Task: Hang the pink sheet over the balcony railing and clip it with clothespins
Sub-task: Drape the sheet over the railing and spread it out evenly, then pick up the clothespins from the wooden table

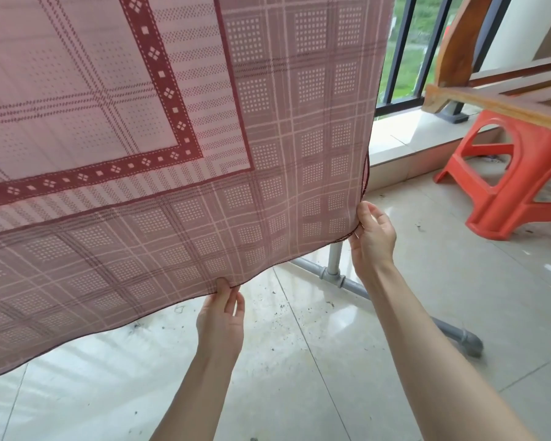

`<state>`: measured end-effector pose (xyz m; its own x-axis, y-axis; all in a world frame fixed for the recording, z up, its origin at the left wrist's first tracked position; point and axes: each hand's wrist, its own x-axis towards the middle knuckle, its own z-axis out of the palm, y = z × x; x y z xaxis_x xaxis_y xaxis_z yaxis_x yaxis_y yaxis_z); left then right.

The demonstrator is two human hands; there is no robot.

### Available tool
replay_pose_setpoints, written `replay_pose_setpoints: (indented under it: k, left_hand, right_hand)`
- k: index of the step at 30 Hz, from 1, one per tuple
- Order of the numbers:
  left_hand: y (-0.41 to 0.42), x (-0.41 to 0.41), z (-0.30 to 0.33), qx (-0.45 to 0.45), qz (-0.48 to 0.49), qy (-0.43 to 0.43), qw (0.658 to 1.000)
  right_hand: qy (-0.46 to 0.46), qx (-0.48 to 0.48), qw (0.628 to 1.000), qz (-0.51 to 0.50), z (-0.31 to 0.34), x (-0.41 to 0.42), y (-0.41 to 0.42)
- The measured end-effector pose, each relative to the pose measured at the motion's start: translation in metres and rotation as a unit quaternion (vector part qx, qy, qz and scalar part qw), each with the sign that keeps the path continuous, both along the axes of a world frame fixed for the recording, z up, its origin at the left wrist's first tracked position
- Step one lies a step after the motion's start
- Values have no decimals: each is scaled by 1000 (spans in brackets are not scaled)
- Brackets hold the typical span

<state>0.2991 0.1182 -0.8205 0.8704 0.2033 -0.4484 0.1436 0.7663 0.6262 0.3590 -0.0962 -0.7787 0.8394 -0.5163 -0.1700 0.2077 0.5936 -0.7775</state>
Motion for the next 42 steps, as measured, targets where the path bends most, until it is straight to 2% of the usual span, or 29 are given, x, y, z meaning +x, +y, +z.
replay_pose_setpoints:
  k: [2,5,10,12,15,17,19,22,25,27,29,30,32,39,40,42]
  left_hand:
    - [0,2,0,-9,-7,3,1000]
    - [5,4,1,-6,-21,6,1000]
    - [15,5,1,28,-53,15,998]
    - [17,10,3,40,-69,18,997]
    - [19,14,9,64,-93,26,993]
    - [25,13,15,102,-122,55,986]
    - [37,7,30,160,-203,102,960]
    - [59,-15,74,247,-362,153,886]
    - [74,-32,144,370,-469,125,792]
    - [76,-35,198,459,-516,53,721]
    - [74,-33,259,572,-535,-53,619]
    - [70,-31,292,617,-535,-104,567]
    - [57,-30,362,665,-528,-184,496]
    - [-19,-37,601,742,-493,-317,326]
    - [-35,-41,634,748,-483,-338,305]
    - [-70,-50,695,754,-444,-387,290]
  right_hand:
    - [-10,-10,999,43,-7,-6,10]
    - [35,-72,992,96,-20,-20,30]
    - [80,43,993,68,-23,-22,45]
    - [96,49,993,54,-20,-22,44]
    - [133,10,991,29,-16,-25,48]
    - [173,-47,984,26,-9,-31,51]
    - [224,-108,967,52,4,-42,55]
    - [322,-158,928,103,37,-71,61]
    - [405,-286,861,114,101,-106,64]
    - [424,-383,809,139,153,-126,61]
    - [432,-467,755,160,218,-144,55]
    - [429,-503,732,164,252,-151,51]
    - [419,-553,701,164,324,-166,41]
    - [366,-677,632,97,571,-220,-17]
    - [358,-688,626,84,602,-230,-30]
    - [342,-700,624,59,659,-252,-56]
